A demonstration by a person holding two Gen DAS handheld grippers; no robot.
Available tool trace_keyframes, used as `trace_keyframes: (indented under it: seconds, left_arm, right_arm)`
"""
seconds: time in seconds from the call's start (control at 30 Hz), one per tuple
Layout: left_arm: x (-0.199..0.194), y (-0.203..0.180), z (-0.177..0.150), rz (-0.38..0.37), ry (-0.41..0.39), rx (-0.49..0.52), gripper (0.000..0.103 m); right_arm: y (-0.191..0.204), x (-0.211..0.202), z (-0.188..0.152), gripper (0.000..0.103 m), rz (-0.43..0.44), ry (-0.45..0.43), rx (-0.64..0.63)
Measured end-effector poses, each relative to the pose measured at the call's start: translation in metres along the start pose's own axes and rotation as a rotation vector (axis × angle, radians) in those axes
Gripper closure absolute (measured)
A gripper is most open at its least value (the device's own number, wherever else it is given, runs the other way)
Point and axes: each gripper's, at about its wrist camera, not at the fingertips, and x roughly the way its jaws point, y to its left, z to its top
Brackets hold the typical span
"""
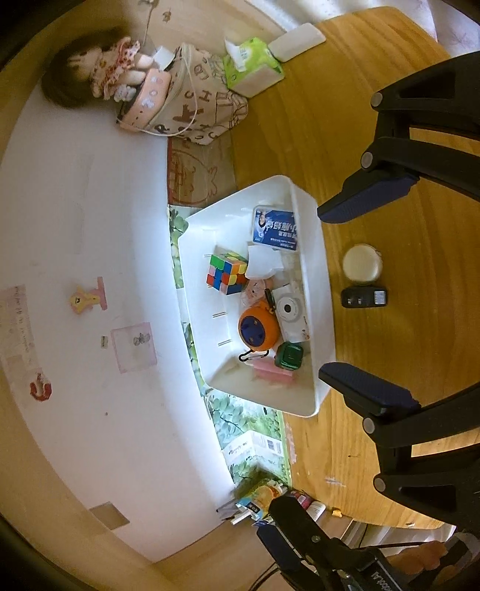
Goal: Organize rigid objects
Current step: 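Move both tools toward the black charger and beige round case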
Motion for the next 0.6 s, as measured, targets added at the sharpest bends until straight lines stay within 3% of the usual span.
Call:
trace_keyframes:
  seconds: [0.27,0.6]
  left_arm:
    - [0.001,-0.009,-0.021,-0.012,0.047,0.009,0.018]
    - [0.011,-0.024,-0.039,0.037,0.115,-0.026,0.018]
  right_arm:
    - [0.003,-0.016,-0.034,0.024,-0.028,-0.084,-0.051]
    - [-0.012,-0.021,-0.055,0.022,0.019,-0.174,-0.126]
